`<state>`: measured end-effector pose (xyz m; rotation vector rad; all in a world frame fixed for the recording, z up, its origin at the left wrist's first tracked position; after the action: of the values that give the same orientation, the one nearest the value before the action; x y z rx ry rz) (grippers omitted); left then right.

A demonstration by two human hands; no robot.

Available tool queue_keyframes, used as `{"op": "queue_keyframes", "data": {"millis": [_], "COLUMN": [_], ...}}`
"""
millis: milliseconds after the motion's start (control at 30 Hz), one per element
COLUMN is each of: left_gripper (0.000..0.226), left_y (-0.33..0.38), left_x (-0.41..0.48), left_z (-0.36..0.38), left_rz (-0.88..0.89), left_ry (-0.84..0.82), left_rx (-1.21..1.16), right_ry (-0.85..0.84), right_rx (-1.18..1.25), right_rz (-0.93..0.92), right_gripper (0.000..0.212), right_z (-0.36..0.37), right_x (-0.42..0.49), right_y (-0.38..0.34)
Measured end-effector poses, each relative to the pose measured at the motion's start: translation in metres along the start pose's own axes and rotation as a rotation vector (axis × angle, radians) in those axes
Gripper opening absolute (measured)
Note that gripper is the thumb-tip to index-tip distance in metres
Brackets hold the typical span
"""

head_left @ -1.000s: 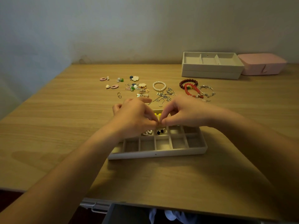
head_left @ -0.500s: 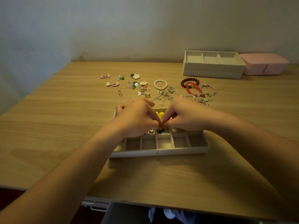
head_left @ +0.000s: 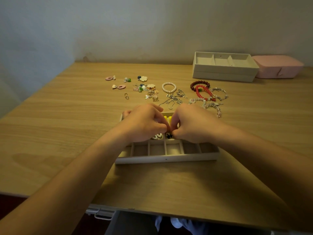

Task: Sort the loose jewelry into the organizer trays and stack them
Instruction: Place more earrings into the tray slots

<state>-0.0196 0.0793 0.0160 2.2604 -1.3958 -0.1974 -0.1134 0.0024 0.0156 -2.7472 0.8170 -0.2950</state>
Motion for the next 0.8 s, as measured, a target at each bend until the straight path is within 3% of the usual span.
{"op": "queue_keyframes", "data": {"millis": [433,633,800], "left_gripper": [0.009,0.01,0.012], "left_y": [0.003,0.006,0.004], "left_x": [0.002,0.002,-0.003], "left_z": [-0.001,-0.001,-0.005], "left_rz": [0.019,0.043,0.067], "left_ry": [-0.009,-0.017,0.018], "left_rx": [0.068,0.074,-0.011], "right_ry": [-0.208,-0.099,-0.06], "right_rx": [-0.15,-0.153,-0.016], "right_rz": [-0.083,-0.043,-0.016], "right_gripper": [0.01,0.01,0.017], "right_z": [-0.003,-0.003,-0.006], "right_x": [0.006,0.008,0.004], "right_y": [-0.015,-0.012,-0.001]}}
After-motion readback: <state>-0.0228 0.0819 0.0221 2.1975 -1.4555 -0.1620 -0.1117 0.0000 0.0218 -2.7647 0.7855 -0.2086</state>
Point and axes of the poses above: each hand's wrist, its own x-axis towards the middle knuckle, its own z-axis out of the palm, y = z × x, the point moved 7 cm from there along x, towards the middle knuckle, and after that the axes turned 11 degrees about y, right-handed, at the moved point
